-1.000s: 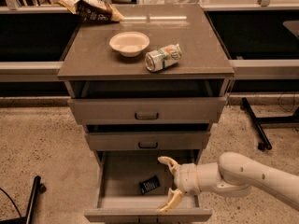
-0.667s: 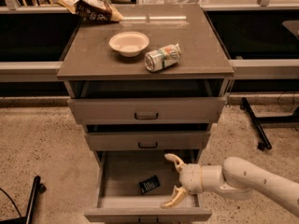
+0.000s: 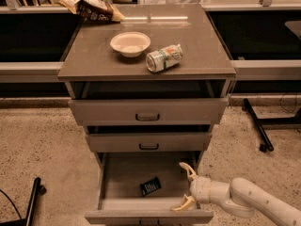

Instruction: Pick rxbar blueberry from bottom drawer and place on counter

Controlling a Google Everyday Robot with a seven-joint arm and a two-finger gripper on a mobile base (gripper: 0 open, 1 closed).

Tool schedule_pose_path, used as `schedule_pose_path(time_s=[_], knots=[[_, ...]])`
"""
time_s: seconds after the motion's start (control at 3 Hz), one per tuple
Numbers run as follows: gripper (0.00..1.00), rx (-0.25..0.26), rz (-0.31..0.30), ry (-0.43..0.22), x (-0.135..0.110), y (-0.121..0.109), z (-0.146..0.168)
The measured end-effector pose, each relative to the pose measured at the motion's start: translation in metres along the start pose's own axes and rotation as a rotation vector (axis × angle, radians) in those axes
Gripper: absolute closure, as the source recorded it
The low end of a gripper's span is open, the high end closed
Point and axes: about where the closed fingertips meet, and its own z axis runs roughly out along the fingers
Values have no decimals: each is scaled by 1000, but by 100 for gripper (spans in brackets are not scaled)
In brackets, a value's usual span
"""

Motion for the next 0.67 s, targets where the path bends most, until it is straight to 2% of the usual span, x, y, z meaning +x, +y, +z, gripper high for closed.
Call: schedule_pose_path(time_s=[0.33,0.67], knots=[[0,-1,-4,7,2,-2,2],[0,-13,-63,101,23,-24,32]])
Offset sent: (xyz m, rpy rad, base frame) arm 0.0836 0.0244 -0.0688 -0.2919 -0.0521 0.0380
